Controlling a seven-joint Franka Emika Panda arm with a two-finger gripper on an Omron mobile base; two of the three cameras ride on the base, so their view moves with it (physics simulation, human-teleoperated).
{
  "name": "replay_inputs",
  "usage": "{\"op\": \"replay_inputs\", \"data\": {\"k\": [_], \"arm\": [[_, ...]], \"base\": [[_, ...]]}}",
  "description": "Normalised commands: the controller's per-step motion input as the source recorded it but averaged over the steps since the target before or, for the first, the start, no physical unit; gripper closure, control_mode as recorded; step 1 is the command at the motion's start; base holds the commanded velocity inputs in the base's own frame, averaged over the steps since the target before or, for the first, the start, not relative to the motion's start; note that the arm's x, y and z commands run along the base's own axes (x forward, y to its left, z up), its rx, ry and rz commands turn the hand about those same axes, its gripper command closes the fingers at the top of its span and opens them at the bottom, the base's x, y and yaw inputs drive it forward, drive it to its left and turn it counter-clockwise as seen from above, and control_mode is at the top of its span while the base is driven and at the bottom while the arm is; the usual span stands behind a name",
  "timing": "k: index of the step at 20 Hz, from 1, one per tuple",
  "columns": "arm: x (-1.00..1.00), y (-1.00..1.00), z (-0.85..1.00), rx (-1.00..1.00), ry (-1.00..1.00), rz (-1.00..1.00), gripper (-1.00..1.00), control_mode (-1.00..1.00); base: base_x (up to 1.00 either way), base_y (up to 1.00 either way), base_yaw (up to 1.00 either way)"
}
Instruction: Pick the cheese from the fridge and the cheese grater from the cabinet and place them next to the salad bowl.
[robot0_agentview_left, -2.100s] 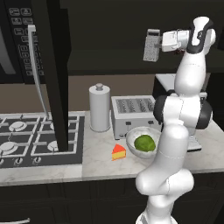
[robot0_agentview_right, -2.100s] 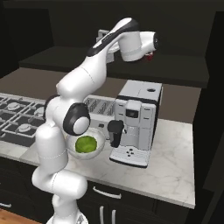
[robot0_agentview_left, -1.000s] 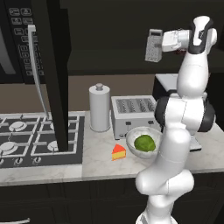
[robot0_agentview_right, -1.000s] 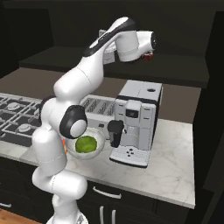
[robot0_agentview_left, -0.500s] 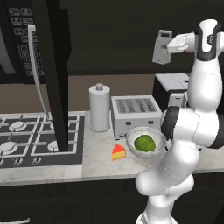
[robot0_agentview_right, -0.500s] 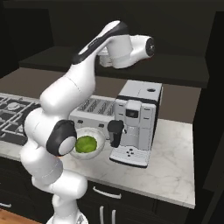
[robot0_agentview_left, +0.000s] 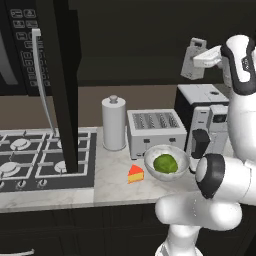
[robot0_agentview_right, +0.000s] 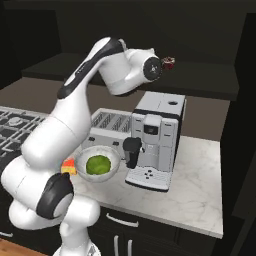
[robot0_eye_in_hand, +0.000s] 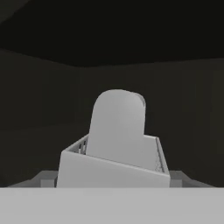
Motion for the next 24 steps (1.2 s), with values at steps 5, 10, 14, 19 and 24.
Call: {"op": "replay_inputs", "data": {"k": [5,10,14,19,24], "arm": [[-0.77,0.0,0.0,0.01,0.0,-0.23,1.0,-1.0],[-0.82,0.0,0.05,0.0,0.0,-0.21,1.0,-1.0],[-0.75,0.15,0.0,0.0,0.0,-0.21,1.0,-1.0],[-0.61,0.13,0.0,0.0,-0.01,-0.18,1.0,-1.0],[-0.67,0.11,0.0,0.0,-0.01,-0.17,1.0,-1.0]], "base": [[0.0,0.0,0.0],[0.0,0.0,0.0],[0.0,0.0,0.0],[0.0,0.0,0.0],[0.0,0.0,0.0]]}}
